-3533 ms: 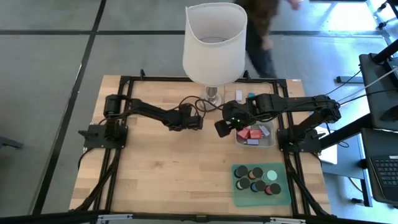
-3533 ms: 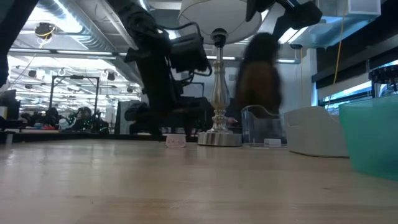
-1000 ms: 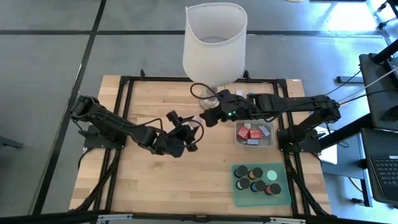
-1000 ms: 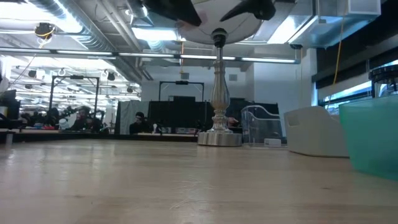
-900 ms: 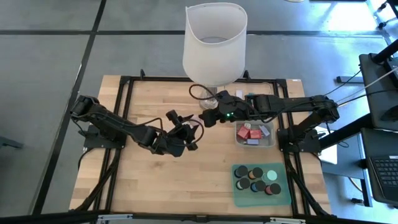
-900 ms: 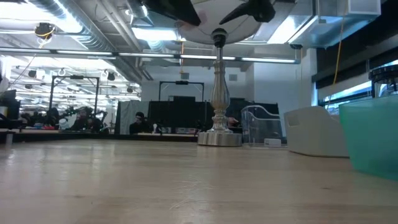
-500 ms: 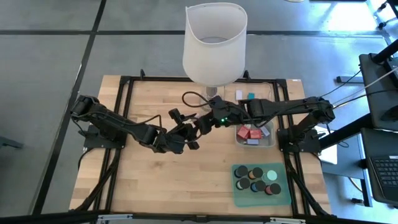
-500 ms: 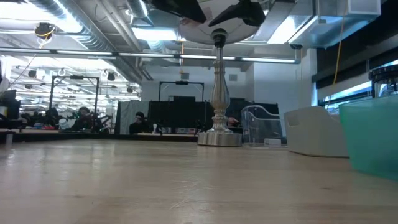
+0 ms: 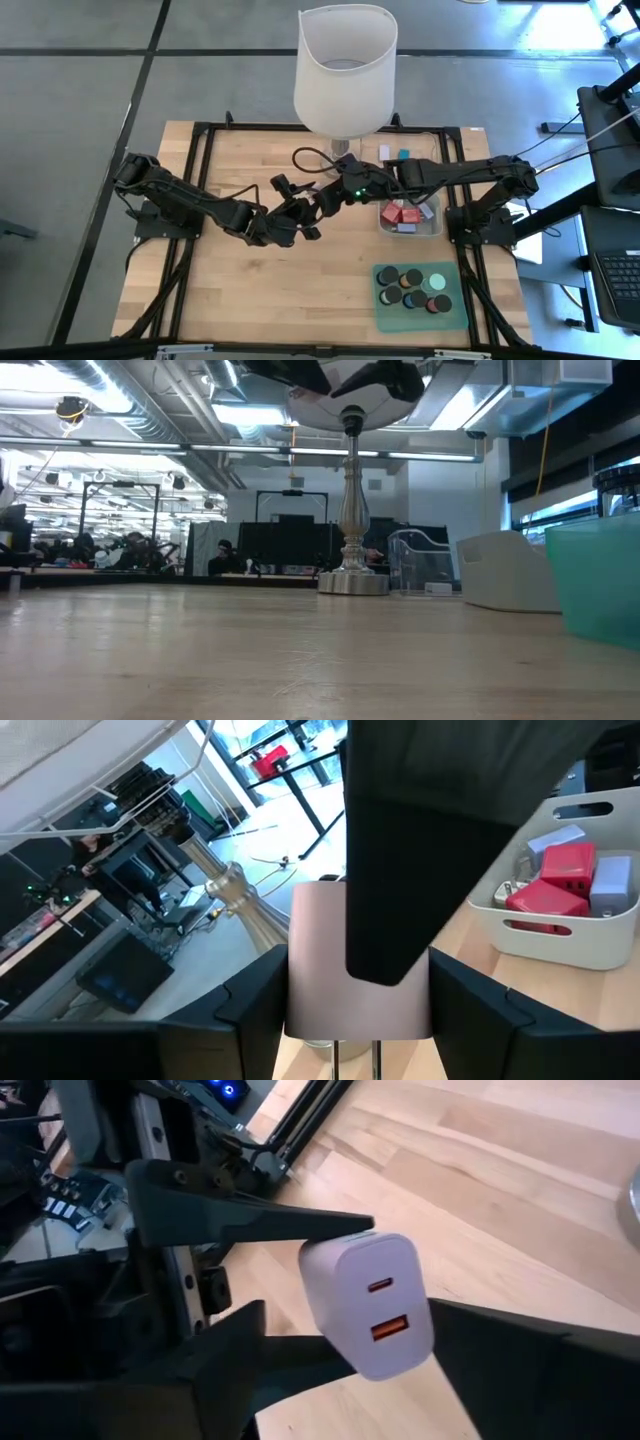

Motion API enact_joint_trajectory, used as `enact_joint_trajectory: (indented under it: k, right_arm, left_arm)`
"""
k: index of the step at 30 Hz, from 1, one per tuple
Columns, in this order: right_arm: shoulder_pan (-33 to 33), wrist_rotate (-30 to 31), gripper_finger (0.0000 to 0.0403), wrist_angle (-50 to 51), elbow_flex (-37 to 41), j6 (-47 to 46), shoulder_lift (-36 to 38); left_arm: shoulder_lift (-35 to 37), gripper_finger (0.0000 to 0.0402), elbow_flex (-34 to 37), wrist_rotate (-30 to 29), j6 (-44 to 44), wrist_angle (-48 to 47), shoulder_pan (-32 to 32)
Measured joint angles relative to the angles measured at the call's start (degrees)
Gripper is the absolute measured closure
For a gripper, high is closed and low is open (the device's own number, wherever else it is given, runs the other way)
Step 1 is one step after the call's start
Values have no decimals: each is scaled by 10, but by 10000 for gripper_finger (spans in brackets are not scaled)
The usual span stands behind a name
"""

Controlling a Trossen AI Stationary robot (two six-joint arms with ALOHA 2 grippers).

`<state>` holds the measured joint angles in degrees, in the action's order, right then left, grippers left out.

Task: Pick & Place Office items
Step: Put the pink charger adapter into the gray bin

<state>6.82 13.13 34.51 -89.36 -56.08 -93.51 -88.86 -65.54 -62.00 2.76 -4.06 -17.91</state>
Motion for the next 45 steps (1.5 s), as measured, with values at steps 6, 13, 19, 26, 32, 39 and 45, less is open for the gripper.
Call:
enact_joint_trajectory:
  k: [6, 13, 19, 26, 32, 39, 45]
  right_arm:
    - [0, 26, 210, 4, 0, -1, 0]
    - [1, 32, 279, 8, 0, 6, 1]
    - [1, 40, 279, 8, 0, 3, 1]
    - [0, 36, 281, 0, 0, -9, 1]
    - [-6, 34, 281, 33, 0, -7, 1]
    - [-8, 23, 282, 174, 0, -11, 16]
    - [35, -7, 282, 265, 0, -46, 47]
  left_arm:
    - [0, 203, 0, 0, 0, 11, 0]
    - [0, 203, 1, 10, 0, 16, -1]
    - [0, 199, 1, 14, 0, 22, 0]
    - [0, 164, 0, 6, 31, 32, -7]
    - [20, 126, 0, 51, -62, 30, -6]
    - [66, 104, 0, 112, -140, -7, 1]
    - [96, 105, -1, 109, -213, -116, -7]
